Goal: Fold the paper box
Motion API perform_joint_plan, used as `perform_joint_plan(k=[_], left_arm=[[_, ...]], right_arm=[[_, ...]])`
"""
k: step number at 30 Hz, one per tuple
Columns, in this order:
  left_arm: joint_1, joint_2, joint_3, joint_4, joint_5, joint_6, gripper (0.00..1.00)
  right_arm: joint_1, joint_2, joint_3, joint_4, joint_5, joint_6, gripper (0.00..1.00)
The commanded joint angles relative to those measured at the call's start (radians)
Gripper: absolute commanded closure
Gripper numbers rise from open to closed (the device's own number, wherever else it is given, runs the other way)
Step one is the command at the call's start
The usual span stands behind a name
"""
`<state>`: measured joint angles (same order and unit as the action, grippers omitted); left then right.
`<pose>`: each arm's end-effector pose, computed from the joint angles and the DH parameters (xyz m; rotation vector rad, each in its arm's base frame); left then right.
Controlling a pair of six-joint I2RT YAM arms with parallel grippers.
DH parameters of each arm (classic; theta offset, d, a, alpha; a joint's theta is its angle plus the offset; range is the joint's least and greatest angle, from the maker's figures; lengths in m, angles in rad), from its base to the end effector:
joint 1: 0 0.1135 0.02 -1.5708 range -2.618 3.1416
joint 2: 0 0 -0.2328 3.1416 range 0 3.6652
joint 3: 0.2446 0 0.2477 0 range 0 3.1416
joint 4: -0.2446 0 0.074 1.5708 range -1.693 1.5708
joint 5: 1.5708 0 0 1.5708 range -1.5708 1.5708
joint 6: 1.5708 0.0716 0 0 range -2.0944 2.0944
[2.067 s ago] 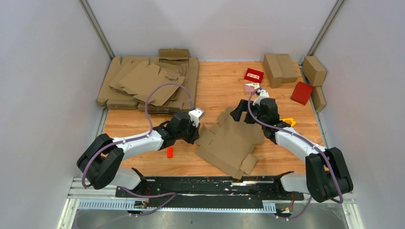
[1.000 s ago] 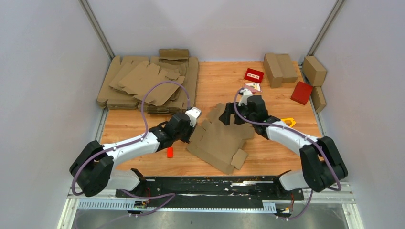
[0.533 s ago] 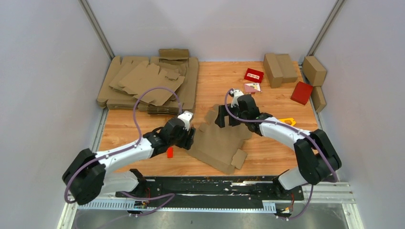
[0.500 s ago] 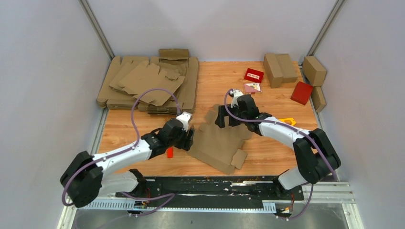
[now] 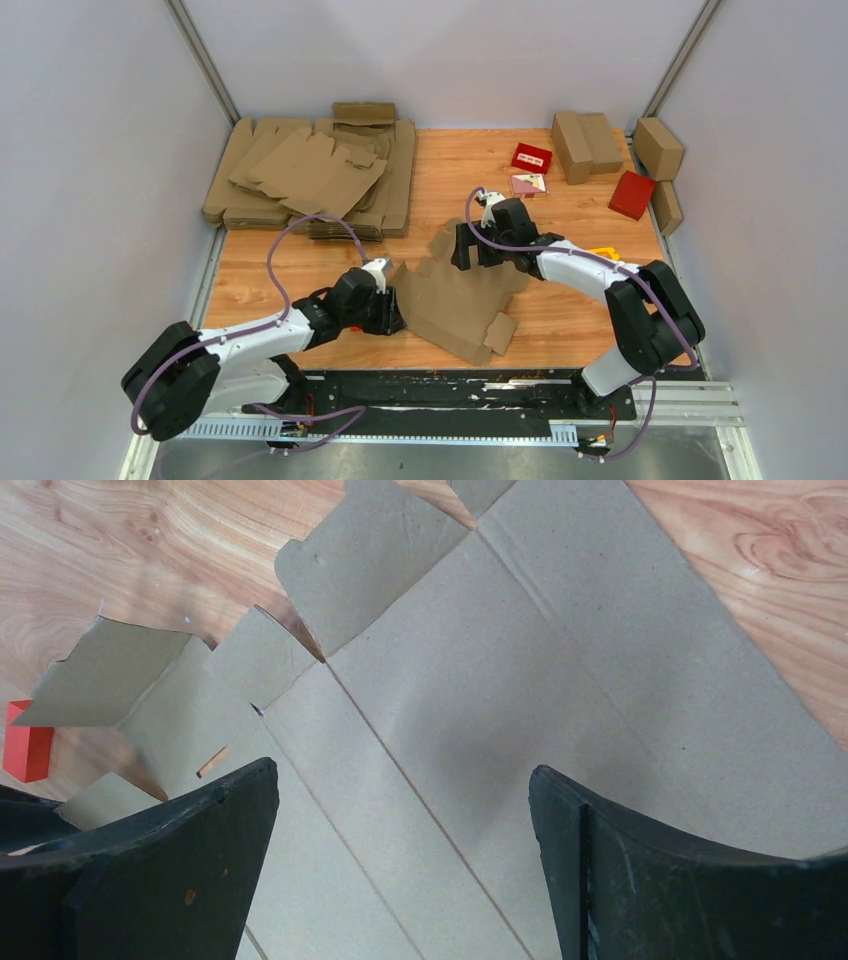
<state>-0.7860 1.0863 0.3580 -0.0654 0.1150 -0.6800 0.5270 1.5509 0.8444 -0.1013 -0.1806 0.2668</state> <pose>0.1586 -0.1704 0.1008 0.1929 2.5148 -0.7985 0.2847 0.1806 0.1315 -0.4047 2.4098 0.5826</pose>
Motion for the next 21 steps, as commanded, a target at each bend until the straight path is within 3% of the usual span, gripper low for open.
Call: perform_joint_plan(k=[1,5,8,16,21], left_arm=[[-0.006,0.067,0.001,0.172,0.056,-0.099,0.61],[-0.005,0.103,0.002,0.253,0.041,-0.122,0.88],[0.007,0.107,0.061,0.16,-0.007,-0.034,1.0],[0.008,0.115,0.376,-0.306,-0.128,0.321,1.0],[0.008,0.081,0.498,-0.402,-0.266,0.417,1.0]], right_arm=[[-0.001,-0.007,0.034,0.004,0.016,0.003,0.05],[-0.001,-0.004,0.034,0.004,0.019,0.003,0.05],[-0.001,-0.005,0.039,-0.008,0.029,0.0,0.05],[-0.001,-0.144,-0.052,0.09,0.027,-0.006,0.05],[-0.002,-0.318,-0.145,0.179,0.117,-0.028,0.04]])
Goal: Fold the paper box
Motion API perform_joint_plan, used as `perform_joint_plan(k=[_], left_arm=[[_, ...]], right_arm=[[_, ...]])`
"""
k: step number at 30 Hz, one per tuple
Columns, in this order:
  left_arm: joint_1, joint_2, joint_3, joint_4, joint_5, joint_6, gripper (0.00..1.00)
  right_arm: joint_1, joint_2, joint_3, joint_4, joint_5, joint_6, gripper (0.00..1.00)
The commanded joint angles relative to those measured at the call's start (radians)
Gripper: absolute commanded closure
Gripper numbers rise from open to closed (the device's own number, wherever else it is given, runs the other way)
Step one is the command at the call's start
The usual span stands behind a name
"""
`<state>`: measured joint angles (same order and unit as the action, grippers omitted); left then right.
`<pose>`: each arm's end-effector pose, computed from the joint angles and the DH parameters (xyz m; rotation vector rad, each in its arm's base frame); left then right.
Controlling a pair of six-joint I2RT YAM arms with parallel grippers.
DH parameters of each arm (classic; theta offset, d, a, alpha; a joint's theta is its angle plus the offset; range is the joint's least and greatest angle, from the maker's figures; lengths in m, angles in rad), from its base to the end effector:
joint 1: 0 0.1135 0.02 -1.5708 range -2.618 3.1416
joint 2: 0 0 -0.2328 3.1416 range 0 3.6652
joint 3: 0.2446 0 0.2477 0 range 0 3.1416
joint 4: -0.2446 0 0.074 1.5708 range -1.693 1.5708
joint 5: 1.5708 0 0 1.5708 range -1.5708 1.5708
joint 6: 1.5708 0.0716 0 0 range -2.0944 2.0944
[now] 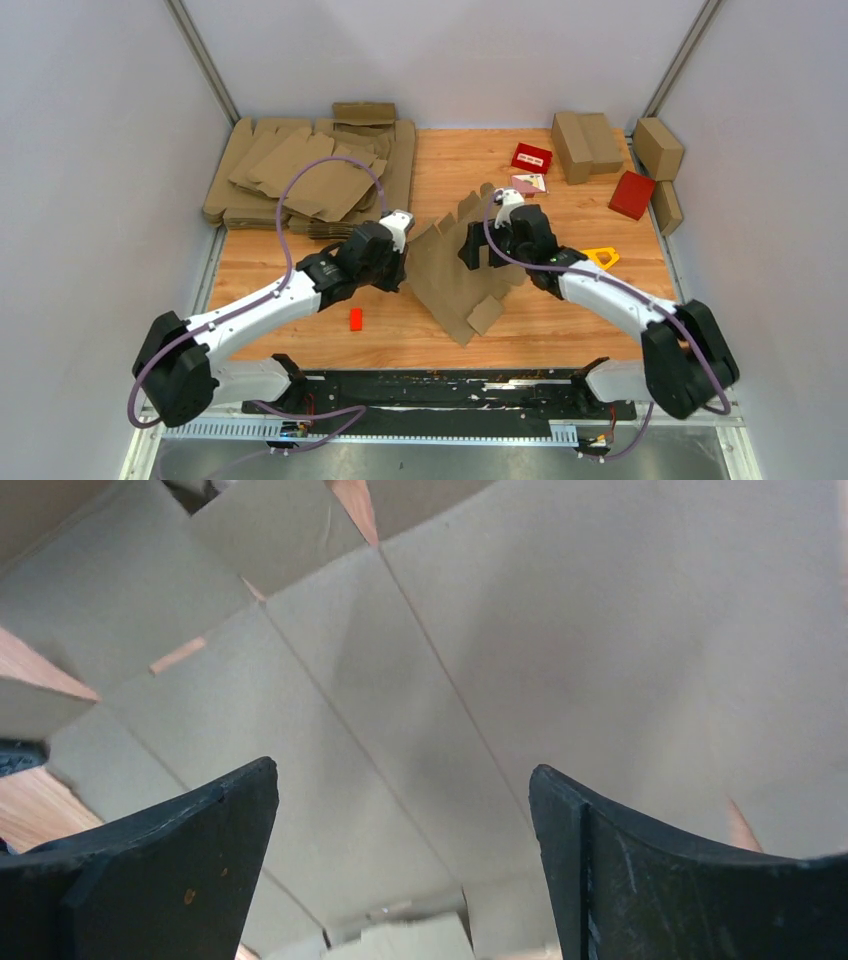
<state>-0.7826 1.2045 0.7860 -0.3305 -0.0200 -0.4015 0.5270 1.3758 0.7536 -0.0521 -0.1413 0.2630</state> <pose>0.2047 -0.2015 0.1889 0.4425 2.3488 -0.5613 0.2701 0.1688 0.1601 -0.3805 2.2711 0.5762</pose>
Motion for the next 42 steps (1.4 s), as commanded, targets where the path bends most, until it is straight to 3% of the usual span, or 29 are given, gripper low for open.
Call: perform_joint_plan(k=[1,6,11,15,19,21,30,34,42], left_arm=[[0.005,-0.046,0.079,-0.132,-0.147,0.144,1.0],[-0.002,-0.059,0.125,-0.088,-0.204,0.202,1.0],[-0.01,-0.079,0.113,-0.047,-0.263,0.28,1.0],[-0.035,-0.104,0.101,-0.038,-0.264,0.285,1.0],[-0.046,-0.113,0.138,-0.088,-0.255,0.276,1.0],[-0.047,-0.109,0.162,-0.117,-0.253,0.284,1.0],[-0.077,-0.074,0.248,-0.2,-0.307,0.381,1.0],[-0.078,-0.063,0.285,-0.231,-0.262,0.429,1.0],[-0.081,-0.075,0.295,-0.272,-0.245,0.493,1.0]], right_arm=[[-0.001,-0.187,-0.076,0.147,0.098,-0.026,0.03],[-0.002,-0.362,-0.182,0.253,0.229,-0.04,0.0],[-0.009,-0.359,-0.251,0.377,0.278,-0.053,0.0],[-0.074,-0.314,-0.192,0.318,0.137,-0.043,0.0],[-0.272,-0.181,-0.094,0.277,-0.308,0.048,0.0],[-0.344,-0.122,-0.057,0.306,-0.441,0.089,0.0],[-0.396,0.034,0.043,0.387,-0.437,-0.087,0.0],[-0.406,0.051,-0.037,0.573,-0.402,-0.094,0.0],[-0.436,0.21,-0.047,0.922,-0.615,-0.029,0.0]])
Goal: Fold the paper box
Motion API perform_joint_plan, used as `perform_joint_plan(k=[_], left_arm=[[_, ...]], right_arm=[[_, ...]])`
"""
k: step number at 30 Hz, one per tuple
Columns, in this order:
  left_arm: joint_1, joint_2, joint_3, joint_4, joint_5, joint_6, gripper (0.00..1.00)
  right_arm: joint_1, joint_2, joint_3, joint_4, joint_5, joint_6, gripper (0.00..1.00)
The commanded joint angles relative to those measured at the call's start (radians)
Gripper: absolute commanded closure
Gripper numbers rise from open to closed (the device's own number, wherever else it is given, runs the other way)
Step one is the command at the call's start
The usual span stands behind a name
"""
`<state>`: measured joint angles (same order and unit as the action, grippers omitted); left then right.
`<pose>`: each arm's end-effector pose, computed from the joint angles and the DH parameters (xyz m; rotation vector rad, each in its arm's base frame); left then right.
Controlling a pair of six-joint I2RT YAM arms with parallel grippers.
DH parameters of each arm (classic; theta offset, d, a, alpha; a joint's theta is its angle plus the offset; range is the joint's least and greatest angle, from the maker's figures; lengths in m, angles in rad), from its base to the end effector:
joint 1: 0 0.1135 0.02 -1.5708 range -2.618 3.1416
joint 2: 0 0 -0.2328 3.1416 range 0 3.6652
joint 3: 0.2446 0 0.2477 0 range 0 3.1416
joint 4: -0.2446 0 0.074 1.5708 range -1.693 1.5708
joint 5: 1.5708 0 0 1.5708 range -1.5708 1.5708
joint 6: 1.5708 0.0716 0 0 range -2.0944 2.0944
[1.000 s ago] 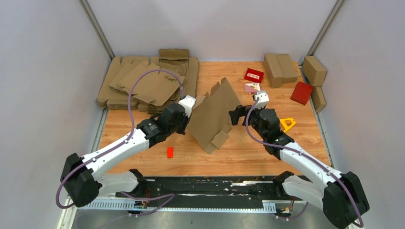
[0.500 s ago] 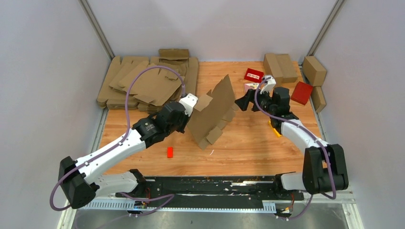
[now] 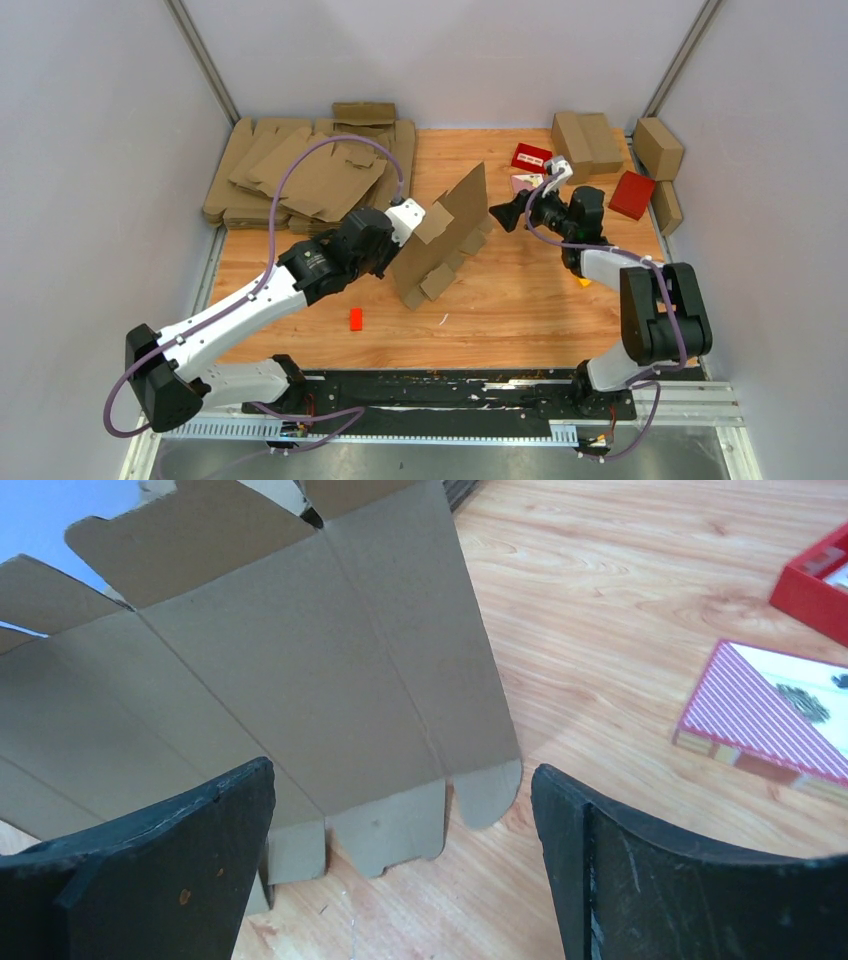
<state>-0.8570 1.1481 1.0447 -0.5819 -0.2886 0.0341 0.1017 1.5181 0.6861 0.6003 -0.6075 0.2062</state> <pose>0.1988 -0.1984 0.2704 0.8189 2.0695 -0.1253 0.3372 0.0755 0.1782 -0.3464 1.7921 0.7638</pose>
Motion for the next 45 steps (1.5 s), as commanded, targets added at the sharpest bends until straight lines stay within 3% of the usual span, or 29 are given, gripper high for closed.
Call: perform_joint_plan(k=[1,7,12,14,17,23,26,30,33,40,45], left_arm=[[-0.008,-0.023,0.038,-0.031,0.028,0.063,1.0],[-0.033,-0.038,0.033,-0.059,0.0,0.093,1.0],[-0.073,-0.01,0.02,-0.075,0.057,0.155,1.0],[-0.108,0.008,0.019,-0.091,0.037,0.174,1.0],[-0.136,0.021,0.02,-0.108,0.006,0.187,1.0],[-0.142,-0.021,0.015,-0.1,-0.055,0.199,1.0],[-0.142,-0.054,0.01,-0.094,-0.067,0.211,1.0],[-0.142,-0.087,0.012,-0.116,-0.091,0.223,1.0],[-0.143,-0.102,0.001,-0.116,-0.09,0.235,1.0],[-0.148,-0.108,-0.011,-0.099,-0.106,0.258,1.0],[-0.149,-0.106,-0.02,-0.09,-0.119,0.266,1.0]], right_arm=[[-0.011,0.088,0.036,0.298,-0.174,0.03,0.0],[-0.008,0.114,0.033,0.435,-0.285,0.065,0.0],[0.0,0.03,0.02,0.371,-0.314,0.015,0.0],[0.039,-0.054,0.009,0.272,-0.31,-0.074,0.0],[0.148,-0.207,0.035,-0.094,-0.219,-0.378,0.01],[0.313,-0.366,0.093,-0.386,-0.016,-0.672,0.01],[0.346,-0.357,0.145,-0.452,0.044,-0.75,0.0],[0.356,-0.322,0.149,-0.461,0.0,-0.891,0.0],[0.355,-0.283,0.179,-0.473,0.023,-0.905,0.0],[0.356,-0.222,0.322,-0.719,-0.059,-1.003,0.09],[0.36,-0.205,0.339,-0.772,-0.056,-1.069,0.31]])
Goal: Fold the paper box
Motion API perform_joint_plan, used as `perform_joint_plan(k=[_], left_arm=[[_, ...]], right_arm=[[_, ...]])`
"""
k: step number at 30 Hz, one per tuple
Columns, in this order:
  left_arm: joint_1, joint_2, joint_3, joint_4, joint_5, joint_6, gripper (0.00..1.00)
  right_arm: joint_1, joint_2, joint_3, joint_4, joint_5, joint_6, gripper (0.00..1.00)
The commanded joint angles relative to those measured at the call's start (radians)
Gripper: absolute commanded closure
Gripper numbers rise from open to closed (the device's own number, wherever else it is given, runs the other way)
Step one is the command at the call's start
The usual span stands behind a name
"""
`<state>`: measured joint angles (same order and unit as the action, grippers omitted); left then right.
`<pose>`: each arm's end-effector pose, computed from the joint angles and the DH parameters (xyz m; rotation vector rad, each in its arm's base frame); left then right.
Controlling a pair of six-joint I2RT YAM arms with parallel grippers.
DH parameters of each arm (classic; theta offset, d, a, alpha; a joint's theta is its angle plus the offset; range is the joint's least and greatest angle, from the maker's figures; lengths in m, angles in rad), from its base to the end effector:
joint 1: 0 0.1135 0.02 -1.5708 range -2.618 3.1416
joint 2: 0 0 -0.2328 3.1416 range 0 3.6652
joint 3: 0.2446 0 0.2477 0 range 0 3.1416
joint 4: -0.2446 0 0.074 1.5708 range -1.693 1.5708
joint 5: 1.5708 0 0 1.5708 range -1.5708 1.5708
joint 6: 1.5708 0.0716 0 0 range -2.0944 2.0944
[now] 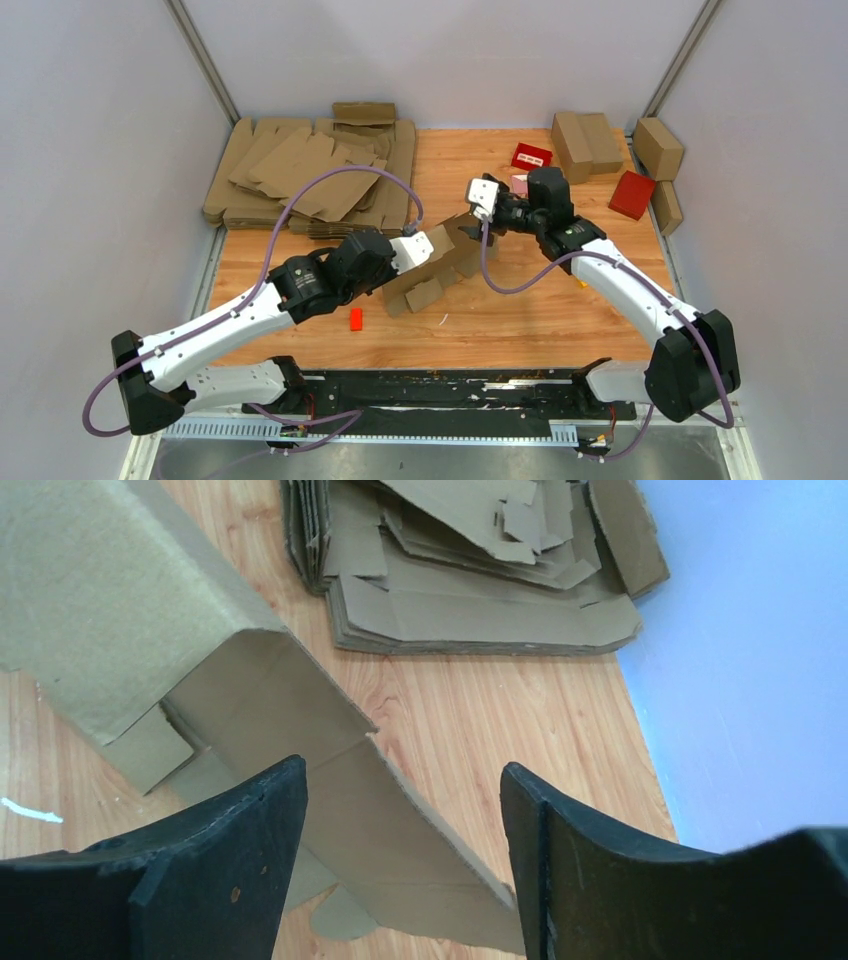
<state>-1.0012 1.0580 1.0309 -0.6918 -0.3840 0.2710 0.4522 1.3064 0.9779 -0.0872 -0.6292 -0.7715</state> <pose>0.1592 -0.1988 0.2774 1.1610 1.9016 0.0435 0.2754 0.1806 0.2642 -1.4082 1.3119 0.4098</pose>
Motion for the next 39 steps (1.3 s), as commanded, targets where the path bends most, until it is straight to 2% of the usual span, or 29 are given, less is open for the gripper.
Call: perform_joint_plan(k=[1,6,9,12,15,19,21,24,29,32,34,39], left_arm=[[-0.005,-0.018,-0.007,0.022,-0.026,0.03,1.0],[-0.005,-0.036,-0.018,0.039,-0.048,0.038,1.0],[-0.006,-0.046,-0.029,0.052,-0.053,0.042,1.0],[-0.007,-0.039,-0.031,0.055,-0.059,0.038,1.0],[-0.006,-0.032,-0.038,0.068,-0.086,-0.003,0.91],[-0.007,-0.043,-0.09,0.161,-0.13,-0.134,0.69],[-0.007,-0.06,-0.128,0.214,-0.146,-0.185,0.59],[-0.006,-0.104,-0.192,0.305,-0.179,-0.228,0.49],[-0.003,-0.153,-0.228,0.362,-0.205,-0.266,0.42],[-0.003,-0.176,-0.225,0.363,-0.206,-0.293,0.41],[-0.003,-0.202,-0.22,0.361,-0.191,-0.317,0.36],[-0.003,-0.269,-0.173,0.316,-0.162,-0.399,0.26]], right_arm=[[0.009,0.01,0.047,-0.082,-0.03,-0.093,0.36],[0.019,0.03,0.055,-0.102,0.013,-0.122,0.47],[0.027,0.039,0.076,-0.127,0.019,-0.131,0.71],[0.046,0.019,0.073,-0.132,0.044,-0.127,0.81],[0.062,-0.035,0.037,-0.1,0.047,-0.103,0.94],[0.12,-0.101,0.008,-0.111,0.093,-0.06,0.95],[0.159,-0.116,0.005,-0.131,0.173,-0.029,1.0],[0.197,-0.119,0.008,-0.155,0.242,0.04,1.0],[0.219,-0.057,0.116,-0.273,0.261,0.231,1.0],[0.223,-0.019,0.187,-0.358,0.257,0.423,1.0],[0.226,-0.016,0.204,-0.383,0.269,0.549,1.0],[0.227,-0.057,0.217,-0.467,0.414,0.79,1.0]])
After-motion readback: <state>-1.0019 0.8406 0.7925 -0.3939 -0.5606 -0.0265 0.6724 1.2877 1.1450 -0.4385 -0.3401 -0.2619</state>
